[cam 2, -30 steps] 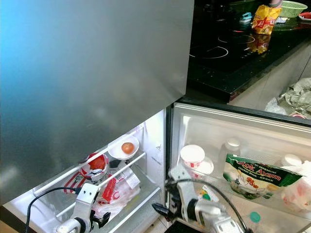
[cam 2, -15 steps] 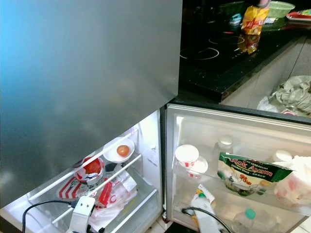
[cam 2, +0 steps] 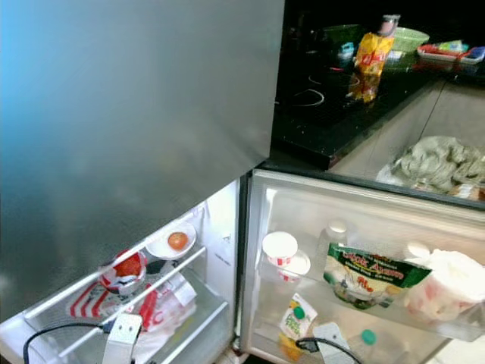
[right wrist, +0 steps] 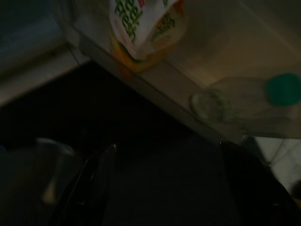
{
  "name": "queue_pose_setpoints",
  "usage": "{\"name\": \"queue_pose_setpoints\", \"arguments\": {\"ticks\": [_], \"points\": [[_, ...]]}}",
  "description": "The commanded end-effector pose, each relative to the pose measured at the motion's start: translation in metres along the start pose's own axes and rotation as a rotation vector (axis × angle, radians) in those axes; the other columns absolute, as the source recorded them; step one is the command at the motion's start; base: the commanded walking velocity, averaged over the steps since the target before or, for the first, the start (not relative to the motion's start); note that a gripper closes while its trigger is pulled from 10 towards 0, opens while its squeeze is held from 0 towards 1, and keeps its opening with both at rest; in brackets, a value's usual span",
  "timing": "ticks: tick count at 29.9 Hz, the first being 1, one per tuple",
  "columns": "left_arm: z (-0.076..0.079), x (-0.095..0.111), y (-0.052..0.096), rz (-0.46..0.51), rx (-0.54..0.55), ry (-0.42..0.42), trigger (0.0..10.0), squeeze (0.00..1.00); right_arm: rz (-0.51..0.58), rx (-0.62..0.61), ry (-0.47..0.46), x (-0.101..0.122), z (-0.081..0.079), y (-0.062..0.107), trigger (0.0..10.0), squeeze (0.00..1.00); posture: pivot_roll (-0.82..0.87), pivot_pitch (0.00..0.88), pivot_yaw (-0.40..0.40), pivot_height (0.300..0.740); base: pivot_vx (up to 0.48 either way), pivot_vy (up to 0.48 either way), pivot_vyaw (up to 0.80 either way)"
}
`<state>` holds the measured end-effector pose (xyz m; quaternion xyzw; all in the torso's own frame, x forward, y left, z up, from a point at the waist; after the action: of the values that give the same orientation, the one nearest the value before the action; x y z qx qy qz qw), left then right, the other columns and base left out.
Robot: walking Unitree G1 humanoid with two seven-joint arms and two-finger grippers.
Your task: Restocking fridge
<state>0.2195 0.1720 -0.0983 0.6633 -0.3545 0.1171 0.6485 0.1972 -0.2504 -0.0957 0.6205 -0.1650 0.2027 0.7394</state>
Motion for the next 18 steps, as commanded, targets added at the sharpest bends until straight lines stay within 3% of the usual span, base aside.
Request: {"name": "queue_pose_setpoints", "arguments": {"ticks": [1,8,14,18], "points": [[0.002,-0.002,0.001,0.007,0.012,0.002,10.0,0.00,0.010,0.020,0.013,0.000,-0.005,-0.001,10.0,0.00,-0.11,0.000,-0.093,0.740,0.000,0.000,0.00],[-0.002,-0.009,0.003,-0.001,0.018,-0.005,10.0,0.00,0.025,0.034,-0.089,0.000,-0.015,-0.002,10.0,0.00,-0.09,0.001,-0.054,0.740,0.000,0.000,0.00],[-0.009,-0.001,0.003,0.021,-0.009,-0.090,10.0,0.00,0.028,0.058,-0.350,-0.011,-0.029,-0.001,10.0,0.00,-0.09,0.013,0.028,0.740,0.000,0.000,0.00],[-0.011,0.002,0.002,0.024,-0.009,-0.102,10.0,0.00,0.016,0.077,-0.373,-0.014,-0.034,-0.001,10.0,0.00,-0.08,0.019,0.048,0.740,0.000,0.000,0.00]]}}
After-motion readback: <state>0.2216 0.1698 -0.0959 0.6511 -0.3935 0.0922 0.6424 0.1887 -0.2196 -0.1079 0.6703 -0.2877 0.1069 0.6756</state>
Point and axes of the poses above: a point about 5 cm out from each wrist's last joint towards the gripper, its own y axis pointing back from the gripper into the wrist, its own x axis along the axis of the wrist's last joint, z = x × y, the point moved 3 cm from there along -y, pointing out of the wrist towards the gripper, and after that the axes turned 13 degrees about -y, right-handed, at the moved point
